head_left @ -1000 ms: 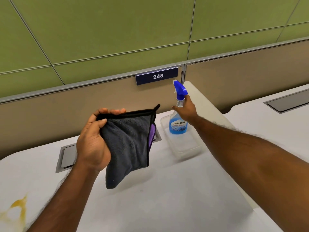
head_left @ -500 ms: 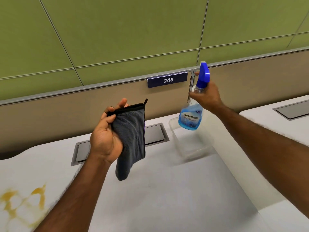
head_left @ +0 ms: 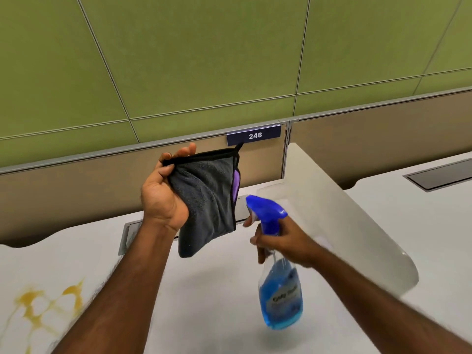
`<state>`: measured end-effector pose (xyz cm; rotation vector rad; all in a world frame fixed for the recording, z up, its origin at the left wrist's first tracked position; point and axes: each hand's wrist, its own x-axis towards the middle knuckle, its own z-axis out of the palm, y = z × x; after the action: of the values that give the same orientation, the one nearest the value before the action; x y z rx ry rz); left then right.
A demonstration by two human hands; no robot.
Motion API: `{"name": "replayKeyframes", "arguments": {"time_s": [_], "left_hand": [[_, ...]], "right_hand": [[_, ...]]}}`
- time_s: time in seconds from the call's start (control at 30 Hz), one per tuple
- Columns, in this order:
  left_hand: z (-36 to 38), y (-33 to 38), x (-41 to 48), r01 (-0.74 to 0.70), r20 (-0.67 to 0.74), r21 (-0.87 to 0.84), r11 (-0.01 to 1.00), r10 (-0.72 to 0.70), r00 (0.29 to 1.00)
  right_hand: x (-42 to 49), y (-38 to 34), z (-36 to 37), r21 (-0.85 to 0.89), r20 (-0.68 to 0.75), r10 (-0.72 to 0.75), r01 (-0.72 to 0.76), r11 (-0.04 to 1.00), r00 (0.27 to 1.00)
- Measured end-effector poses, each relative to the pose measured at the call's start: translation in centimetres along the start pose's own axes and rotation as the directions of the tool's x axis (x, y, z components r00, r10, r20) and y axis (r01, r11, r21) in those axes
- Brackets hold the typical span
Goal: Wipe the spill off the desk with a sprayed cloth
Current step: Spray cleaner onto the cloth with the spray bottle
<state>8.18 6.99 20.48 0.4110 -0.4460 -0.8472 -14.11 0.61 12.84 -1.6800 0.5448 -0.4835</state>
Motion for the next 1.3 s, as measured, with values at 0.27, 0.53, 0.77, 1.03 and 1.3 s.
{"name": "replayKeyframes", "arguments": {"time_s": [0.27,0.53,0.77,1.03,1.3], "left_hand": [[1.4,0.9,-1.0,0.017,-0.05,-0.114,0.993,-0.023,0.998],[1.1,2.1,-1.7,0.046,-0.085,-0.271,0.962,-0.072,0.994],[0.3,2.5,-2.4,0.065,-0.078,-0.319,0.946,-0.094,0.992],[0.0,2.7,-2.3,0.061,-0.088,-0.337,0.94,-0.096,0.992],[-0.2,2.2,-2.5,0.084,-0.093,-0.345,0.935,-0.123,0.988]], "right_hand": [[-2.2,-1.1,3.2,-0.044,-0.008,-0.005,0.005,0.999,1.0],[-4.0,-2.3,3.2,-0.081,-0.047,-0.001,-0.003,0.997,0.999],[-5.3,-1.9,3.2,-0.048,-0.061,-0.021,0.018,0.999,0.998],[-6.4,-2.5,2.1,-0.015,-0.058,-0.066,0.065,0.998,0.996],[-7.1,-1.5,1.5,-0.076,-0.087,-0.038,0.031,0.997,0.996]]}}
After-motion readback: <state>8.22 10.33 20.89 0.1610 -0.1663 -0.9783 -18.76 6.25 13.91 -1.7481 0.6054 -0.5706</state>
